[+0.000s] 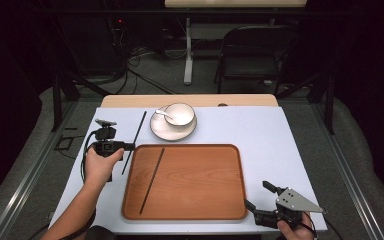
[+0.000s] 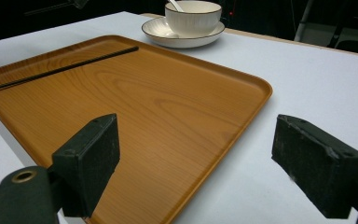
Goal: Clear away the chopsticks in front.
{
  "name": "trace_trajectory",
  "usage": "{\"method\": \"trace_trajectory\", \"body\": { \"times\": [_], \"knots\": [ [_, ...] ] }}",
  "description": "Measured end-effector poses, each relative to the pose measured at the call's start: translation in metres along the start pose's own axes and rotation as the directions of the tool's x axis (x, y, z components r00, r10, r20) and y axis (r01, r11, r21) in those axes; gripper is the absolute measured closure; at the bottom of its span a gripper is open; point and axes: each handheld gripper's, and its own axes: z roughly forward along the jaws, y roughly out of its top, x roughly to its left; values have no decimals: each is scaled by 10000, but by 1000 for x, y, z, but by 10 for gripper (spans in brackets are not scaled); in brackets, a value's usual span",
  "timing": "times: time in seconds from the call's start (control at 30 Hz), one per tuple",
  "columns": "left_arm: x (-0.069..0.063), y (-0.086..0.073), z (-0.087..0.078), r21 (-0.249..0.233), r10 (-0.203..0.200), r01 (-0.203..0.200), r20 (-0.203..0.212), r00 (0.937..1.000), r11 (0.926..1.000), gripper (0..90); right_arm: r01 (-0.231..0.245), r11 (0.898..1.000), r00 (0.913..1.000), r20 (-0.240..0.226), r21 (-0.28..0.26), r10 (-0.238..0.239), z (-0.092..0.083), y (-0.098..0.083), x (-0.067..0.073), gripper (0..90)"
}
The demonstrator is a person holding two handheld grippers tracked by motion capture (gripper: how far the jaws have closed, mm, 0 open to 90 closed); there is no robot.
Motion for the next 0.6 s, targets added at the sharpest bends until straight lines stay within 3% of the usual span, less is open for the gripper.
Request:
{"method": "trace_trajectory", "body": {
  "times": [0.13, 0.23, 0.37, 0.6],
  "knots": [
    [-4, -14, -8, -48, 146, -146, 165, 9998, 9999, 860, -6, 10000, 10000, 13, 2, 6, 0, 0, 0, 146],
    [-8, -28, -12, -5, 208, -208, 534, 9984, 9998, 860, 3, 10000, 10000, 51, -33, -2, -2, 0, 0, 146],
    [-17, -44, -12, 161, 412, -422, 572, 9975, 9990, 860, -2, 10000, 10000, 26, -23, 2, -1, 0, 0, 146],
    [-26, -72, -9, 259, 677, -682, 188, 9975, 9973, 860, -43, 10000, 10000, 5, 13, 43, -1, 0, -1, 146]
  ]
}}
